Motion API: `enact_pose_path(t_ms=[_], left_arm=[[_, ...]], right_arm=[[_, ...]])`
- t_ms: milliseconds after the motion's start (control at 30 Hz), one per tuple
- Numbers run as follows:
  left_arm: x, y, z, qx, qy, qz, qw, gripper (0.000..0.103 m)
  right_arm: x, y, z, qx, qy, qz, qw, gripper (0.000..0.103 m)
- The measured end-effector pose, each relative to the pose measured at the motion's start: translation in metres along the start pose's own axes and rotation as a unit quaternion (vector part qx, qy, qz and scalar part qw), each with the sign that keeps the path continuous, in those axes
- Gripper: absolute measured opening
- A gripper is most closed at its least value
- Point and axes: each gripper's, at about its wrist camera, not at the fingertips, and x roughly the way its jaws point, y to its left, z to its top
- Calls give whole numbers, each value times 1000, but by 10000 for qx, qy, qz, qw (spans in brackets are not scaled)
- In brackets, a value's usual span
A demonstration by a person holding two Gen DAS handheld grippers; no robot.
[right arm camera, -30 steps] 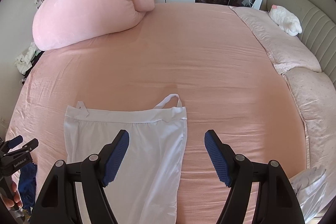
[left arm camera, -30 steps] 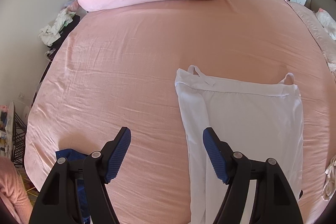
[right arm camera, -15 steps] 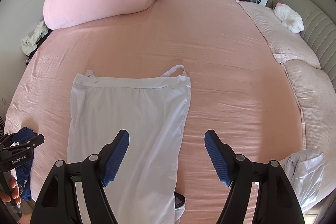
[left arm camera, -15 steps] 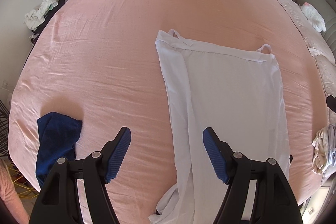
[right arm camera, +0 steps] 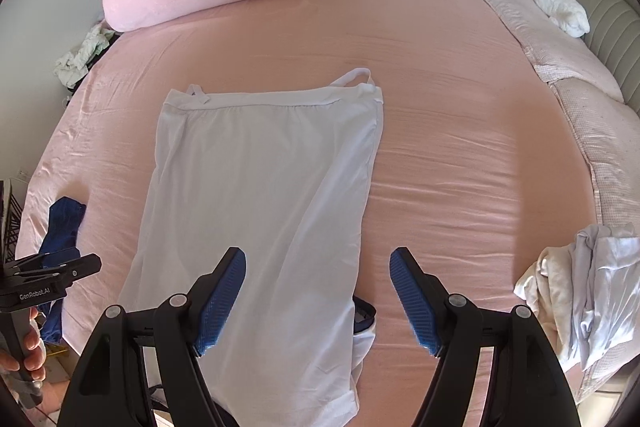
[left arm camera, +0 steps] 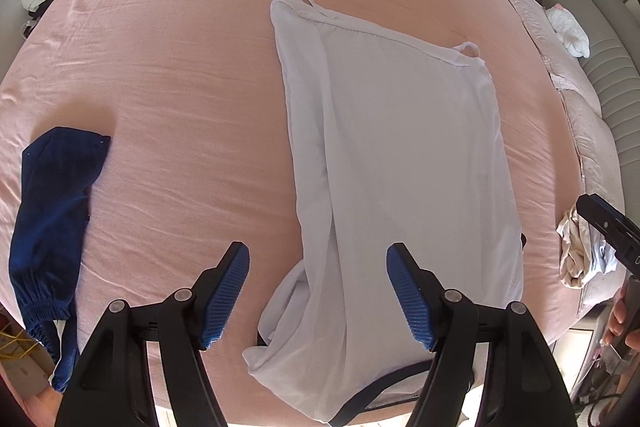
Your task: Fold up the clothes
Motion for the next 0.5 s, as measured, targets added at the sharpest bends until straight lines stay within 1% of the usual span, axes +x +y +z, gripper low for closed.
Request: enact_pose_path(t_ms=[100, 200, 333, 433, 500], left_arm=[[2, 0, -14, 161, 181, -16, 9997, 70], [-3, -1, -25, 420, 213, 14, 9989, 70], [-11, -1, -41, 664, 202, 7, 9976, 70], [-16, 4, -55, 572, 157, -178, 9981, 70], [-20, 7, -68, 442, 108, -524, 9976, 70]], right_arm=[[-3, 2, -14, -19, 13, 241, 9997, 74], [-9, 0, -23, 46, 16, 473, 9989, 74], [-17, -1, -36, 63, 105, 526, 9985, 75], [-22, 5, -49, -100, 82, 450, 9989, 75], [-27, 10, -59, -214, -30, 467, 9987, 75]])
